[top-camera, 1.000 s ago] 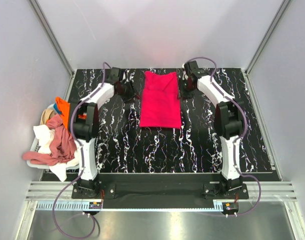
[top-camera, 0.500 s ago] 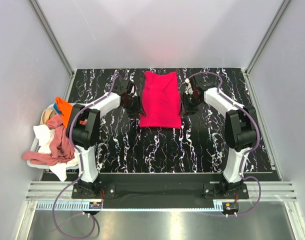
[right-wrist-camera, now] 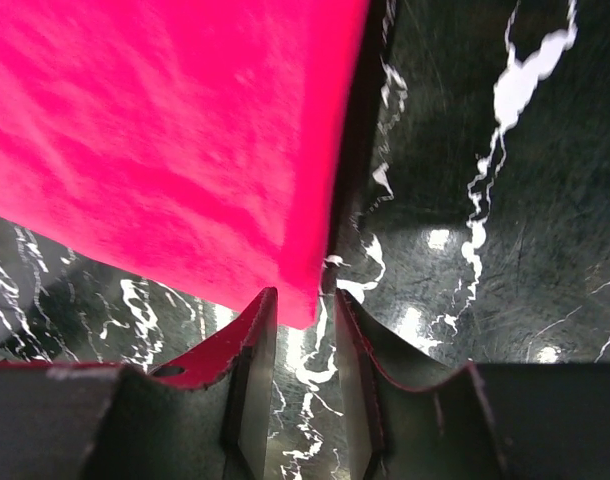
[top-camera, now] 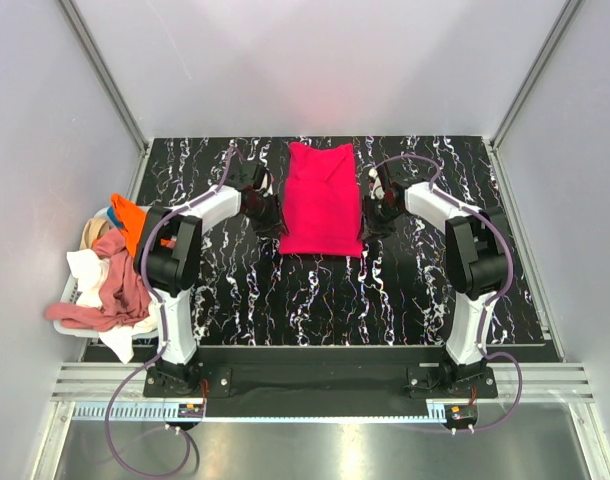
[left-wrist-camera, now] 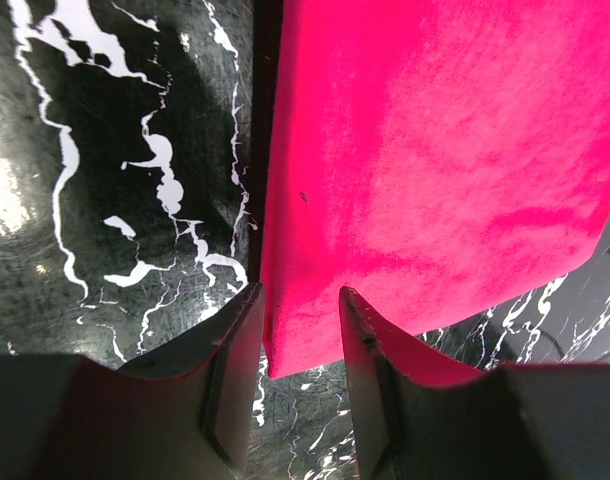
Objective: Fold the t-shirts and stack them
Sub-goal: Fold the tshirt
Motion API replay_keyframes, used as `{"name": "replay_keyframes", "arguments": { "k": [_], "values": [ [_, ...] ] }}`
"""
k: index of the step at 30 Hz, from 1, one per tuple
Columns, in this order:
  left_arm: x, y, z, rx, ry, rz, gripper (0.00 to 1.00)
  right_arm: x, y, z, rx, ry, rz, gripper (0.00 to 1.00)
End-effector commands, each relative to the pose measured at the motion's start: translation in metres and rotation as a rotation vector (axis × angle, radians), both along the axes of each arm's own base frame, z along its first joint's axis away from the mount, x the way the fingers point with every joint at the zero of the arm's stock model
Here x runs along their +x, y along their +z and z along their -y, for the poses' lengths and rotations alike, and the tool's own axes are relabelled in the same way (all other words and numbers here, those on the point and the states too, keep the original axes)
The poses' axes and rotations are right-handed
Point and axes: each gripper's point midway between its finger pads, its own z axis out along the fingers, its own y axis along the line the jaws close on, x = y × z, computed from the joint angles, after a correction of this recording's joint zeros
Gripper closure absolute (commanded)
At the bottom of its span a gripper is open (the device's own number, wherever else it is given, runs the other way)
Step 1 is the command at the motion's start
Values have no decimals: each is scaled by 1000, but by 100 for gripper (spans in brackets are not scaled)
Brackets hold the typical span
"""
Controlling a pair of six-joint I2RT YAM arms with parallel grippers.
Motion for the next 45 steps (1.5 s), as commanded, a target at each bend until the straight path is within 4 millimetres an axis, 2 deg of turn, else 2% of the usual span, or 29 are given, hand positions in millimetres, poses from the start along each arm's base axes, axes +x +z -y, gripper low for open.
{"name": "replay_keyframes", "arguments": {
  "k": [1, 5, 8, 11, 16, 19, 20, 23, 27, 34, 37, 40, 45],
  "values": [
    [5, 4, 6, -35, -32, 29, 60, -1, 2, -3, 21, 6, 21, 64],
    [3, -2, 6, -34, -33, 16, 60, -1, -2, -7, 39, 12, 21, 65],
    [3, -1, 7, -42, -36, 15, 65, 1, -4, -8, 43, 12, 28, 66],
    [1, -2, 9, -49, -39, 11, 73, 0, -9, -9, 46, 13, 15, 66],
    [1, 0, 12, -72, -44, 7, 100, -1, -10, -16, 89, 24, 5, 68],
    [0, 6, 14, -88, -45, 12, 100, -2, -7, -18, 107, 23, 7, 73],
    [0, 10, 15, -96, -41, 16, 100, -2, -5, -19, 110, 22, 8, 85],
    [-2, 21, 18, -116, -32, 27, 100, -1, 3, -17, 105, 13, 28, 100],
    [-10, 23, 13, -102, -12, 25, 100, -4, 16, -14, 100, 4, 63, 100],
    [-22, 12, 5, -74, 0, 2, 100, -16, 14, -8, 91, 1, 69, 100],
    [-25, 13, 2, -65, 5, 8, 100, -18, 16, -6, 92, 0, 83, 100],
    [-27, 18, 0, -63, 9, 19, 100, -19, 20, -6, 98, 2, 102, 100],
    [-27, 38, 4, -99, 15, 50, 100, -17, 28, -6, 109, 1, 129, 100]
  ]
}}
